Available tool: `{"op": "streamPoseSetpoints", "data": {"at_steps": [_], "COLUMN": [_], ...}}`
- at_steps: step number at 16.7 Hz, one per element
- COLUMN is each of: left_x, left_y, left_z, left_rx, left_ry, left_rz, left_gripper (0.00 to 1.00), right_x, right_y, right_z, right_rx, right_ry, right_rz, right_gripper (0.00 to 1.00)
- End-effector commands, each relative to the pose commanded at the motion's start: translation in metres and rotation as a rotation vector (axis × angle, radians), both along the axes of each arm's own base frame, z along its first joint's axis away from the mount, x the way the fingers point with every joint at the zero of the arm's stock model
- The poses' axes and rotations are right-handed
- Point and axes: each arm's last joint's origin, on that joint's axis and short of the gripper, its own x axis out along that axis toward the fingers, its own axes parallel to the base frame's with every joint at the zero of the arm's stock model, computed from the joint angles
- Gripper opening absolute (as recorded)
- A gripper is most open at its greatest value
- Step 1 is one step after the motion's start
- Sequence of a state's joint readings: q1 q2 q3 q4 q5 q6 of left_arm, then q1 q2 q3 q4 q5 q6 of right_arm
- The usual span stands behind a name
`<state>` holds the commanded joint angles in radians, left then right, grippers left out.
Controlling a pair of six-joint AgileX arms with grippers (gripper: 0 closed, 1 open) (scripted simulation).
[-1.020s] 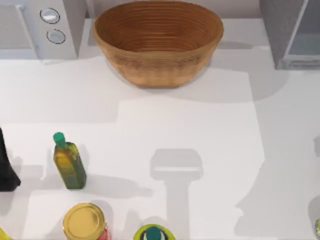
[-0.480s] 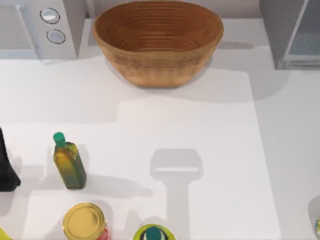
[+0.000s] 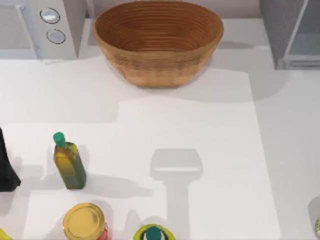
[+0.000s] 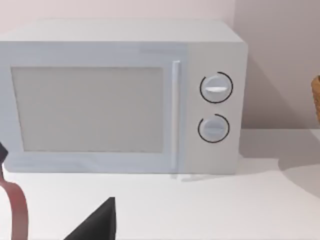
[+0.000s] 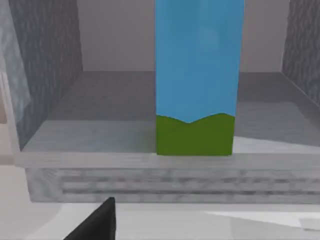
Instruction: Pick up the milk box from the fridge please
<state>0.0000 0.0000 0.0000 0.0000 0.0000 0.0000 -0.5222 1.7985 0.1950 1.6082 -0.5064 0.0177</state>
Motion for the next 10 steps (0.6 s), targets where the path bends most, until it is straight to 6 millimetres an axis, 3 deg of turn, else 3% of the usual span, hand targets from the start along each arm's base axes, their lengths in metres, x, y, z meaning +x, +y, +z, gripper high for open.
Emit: {"op": "streamPoseSetpoints", "data": {"at_steps": [4,10], "left_x": [0.000,0.000], "left_y": [0.000,0.000], "left_z": [0.000,0.000], "left_rx": [0.000,0.000], "left_ry": [0.000,0.000], "left_rz": [0.000,0.000], "left_gripper": [1.00,1.00], "right_x": [0.040,0.145], "right_y": [-0.006,-0.007], "right_z": [-0.002,0.005], "right_rx": [0.003,-0.007], "right_ry": [0.008,-0.015], "right_rz": [0.000,-0.010], "right_gripper": [1.00,1.00]}}
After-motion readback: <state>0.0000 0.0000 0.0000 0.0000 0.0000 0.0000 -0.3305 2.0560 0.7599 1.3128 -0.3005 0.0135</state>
